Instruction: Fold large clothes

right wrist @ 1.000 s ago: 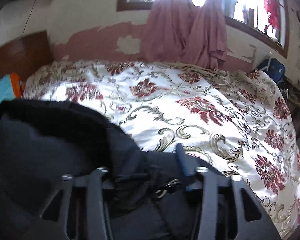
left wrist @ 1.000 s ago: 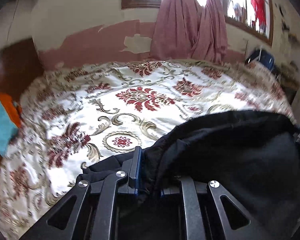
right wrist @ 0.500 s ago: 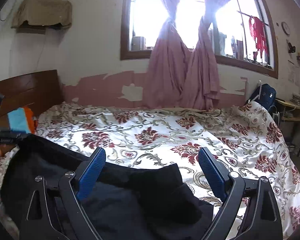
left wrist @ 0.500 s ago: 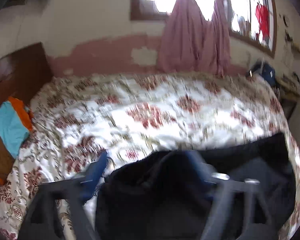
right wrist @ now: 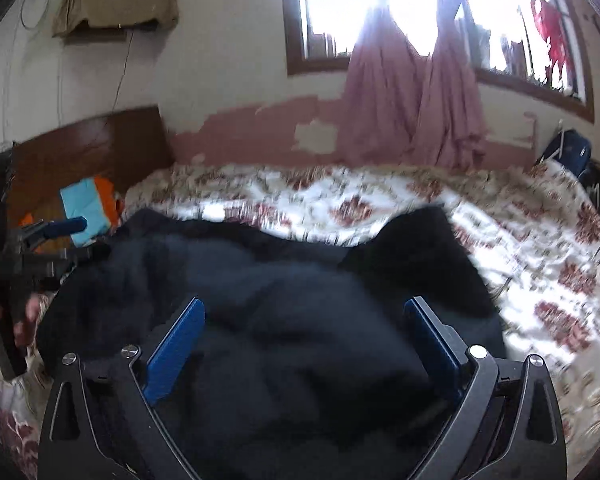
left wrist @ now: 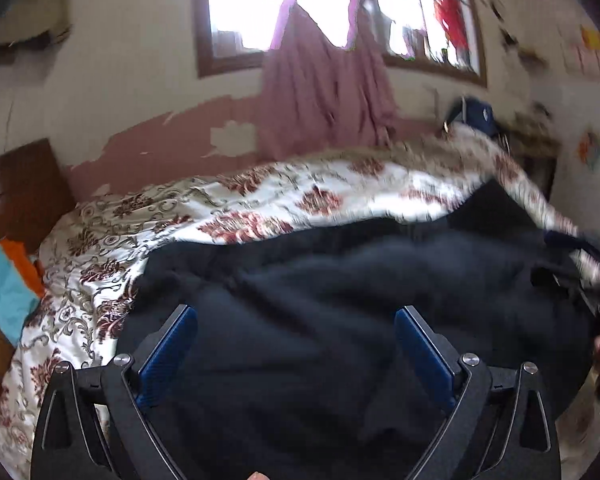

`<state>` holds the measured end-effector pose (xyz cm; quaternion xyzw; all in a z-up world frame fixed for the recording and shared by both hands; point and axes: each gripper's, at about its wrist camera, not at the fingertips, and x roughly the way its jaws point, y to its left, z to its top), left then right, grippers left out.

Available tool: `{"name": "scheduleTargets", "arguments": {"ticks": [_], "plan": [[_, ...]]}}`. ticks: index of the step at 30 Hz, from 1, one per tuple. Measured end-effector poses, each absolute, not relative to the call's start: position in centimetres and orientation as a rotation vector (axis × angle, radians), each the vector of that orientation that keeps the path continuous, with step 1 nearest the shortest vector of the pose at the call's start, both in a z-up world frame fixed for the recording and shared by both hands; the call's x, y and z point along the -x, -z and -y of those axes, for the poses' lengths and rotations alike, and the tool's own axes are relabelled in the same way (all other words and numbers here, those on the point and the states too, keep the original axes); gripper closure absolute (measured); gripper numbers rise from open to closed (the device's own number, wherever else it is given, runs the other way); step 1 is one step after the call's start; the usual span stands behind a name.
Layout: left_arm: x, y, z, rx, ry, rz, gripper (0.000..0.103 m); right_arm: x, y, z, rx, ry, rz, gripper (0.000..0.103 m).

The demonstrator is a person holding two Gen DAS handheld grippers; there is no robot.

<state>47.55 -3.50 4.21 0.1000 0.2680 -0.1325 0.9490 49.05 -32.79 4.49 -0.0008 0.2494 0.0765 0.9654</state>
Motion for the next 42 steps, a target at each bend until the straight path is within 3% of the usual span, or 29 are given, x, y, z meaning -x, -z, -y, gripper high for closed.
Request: {"name": "scheduleTargets", "arguments": {"ticks": [4,13,27,42], "plan": [[-50.1,-2.6,4.9,-0.254,0.244,-0.565,0.003,-52.0,-3.3,32.5,0.130,-0.045,-0.548,0.006],[-57.2,-0.2,6.7,-0.242,0.223,-0.692,0.000,-59.4,-1.4,36.4,0.056,0.074,-0.721,0.004],[-59.8,2.6,6.9,-0.181,0.262,-0.710,0.000,-62.3,2.9,37.1,-0.031,0.030,-0.726,0.001],[-59.9,3.5,7.6,-0.202,0.236,-0.680,0.000,-62.1,3.8,36.8,-0.037,0.045,-0.680,0.001]]}}
